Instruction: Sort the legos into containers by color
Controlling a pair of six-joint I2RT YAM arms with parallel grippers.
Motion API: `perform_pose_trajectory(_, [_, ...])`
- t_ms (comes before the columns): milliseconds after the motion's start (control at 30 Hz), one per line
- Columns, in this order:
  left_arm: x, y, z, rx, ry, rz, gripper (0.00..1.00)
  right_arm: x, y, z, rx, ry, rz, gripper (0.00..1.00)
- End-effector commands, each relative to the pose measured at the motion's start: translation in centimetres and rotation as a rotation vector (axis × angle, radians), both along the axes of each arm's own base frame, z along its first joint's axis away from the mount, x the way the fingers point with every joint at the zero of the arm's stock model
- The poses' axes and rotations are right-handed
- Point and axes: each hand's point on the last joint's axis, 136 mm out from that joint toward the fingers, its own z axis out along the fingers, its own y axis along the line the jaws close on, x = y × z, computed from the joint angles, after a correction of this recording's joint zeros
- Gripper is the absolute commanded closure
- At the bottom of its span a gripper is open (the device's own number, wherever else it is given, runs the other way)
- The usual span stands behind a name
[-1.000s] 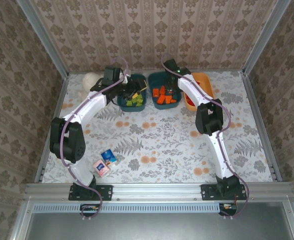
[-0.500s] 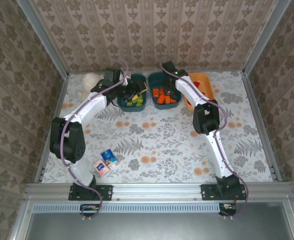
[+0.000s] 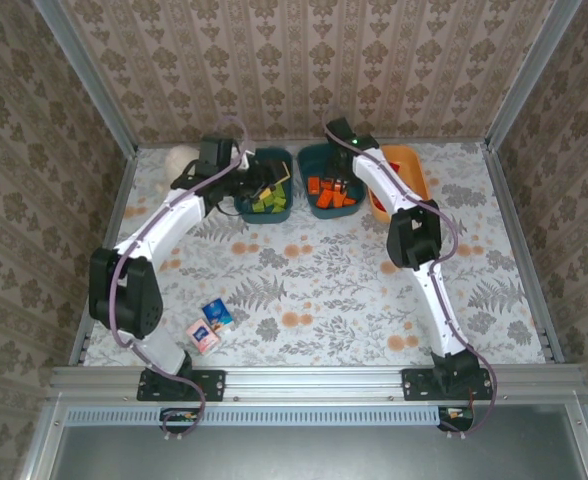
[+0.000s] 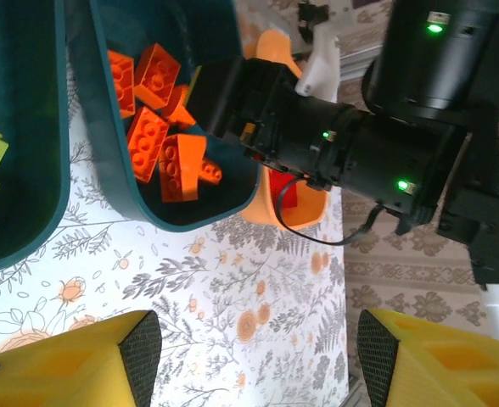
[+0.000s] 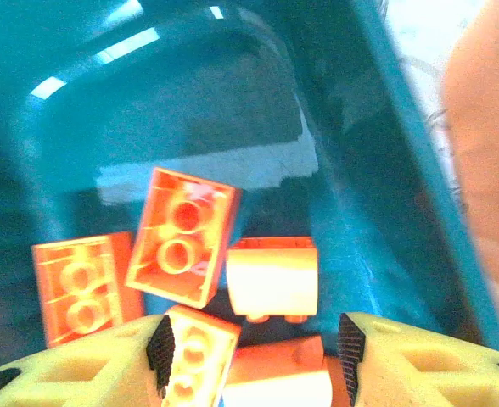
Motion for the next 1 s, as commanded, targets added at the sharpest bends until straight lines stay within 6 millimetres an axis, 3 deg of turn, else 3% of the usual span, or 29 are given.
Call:
perform_pose_trajectory(0, [-1.3, 1.0, 1.8, -0.023, -0.008, 0.016, 0.34, -1.2, -0.4, 12.3, 0.049, -0.197, -0.004, 0.43])
perform_pose_trajectory(100, [-2.4, 1.8, 2.1, -0.013, 0.003, 0.03, 0.34, -3.2, -0.9, 16.5, 0.062, -0.256, -0.003, 0.44])
perform_pose_trajectory(200, [-4.1, 2.9, 2.7, -0.009, 0.002, 0.041, 0.34, -6.5, -1.1, 20.0, 0.064, -0.321, 0.025, 0.44])
perform_pose_trajectory(300, [-6.3, 4.0, 2.7, -0.006, 0.014, 0.046, 0.34, -11.0, -1.6, 21.7, 0.081, -0.368, 0.067, 0.43])
perform_pose_trajectory(500, [-11.9, 6.8, 1.3, 0.02, 0.069, 0.056, 0.33, -22.1, -3.7, 20.7, 0.156, -0.385, 0.186, 0.39])
perform_pose_trajectory(667, [-14.8, 9.0, 0.0, 0.034, 0.101, 0.107, 0.33, -29.9, -5.2, 17.0, 0.195, -0.316, 0.264, 0.33])
perform_pose_trajectory(800, [-15.0, 9.7, -0.9, 0.033, 0.11, 0.16, 0.32, -32.0, -5.7, 15.6, 0.229, -0.287, 0.257, 0.22])
perform_pose_trajectory(833, [-14.8, 10.1, -0.9, 0.048, 0.105, 0.186, 0.3, -31.9, -5.8, 15.6, 0.229, -0.288, 0.242, 0.03])
perform_pose_trajectory(900, [-14.4, 11.5, -1.2, 0.085, 0.101, 0.262, 0.0, -31.5, -6.2, 15.7, 0.22, -0.295, 0.212, 0.0])
perform_pose_trajectory(967, [-14.0, 13.2, -1.6, 0.12, 0.094, 0.336, 0.0, -31.0, -7.0, 16.1, 0.182, -0.319, 0.184, 0.0])
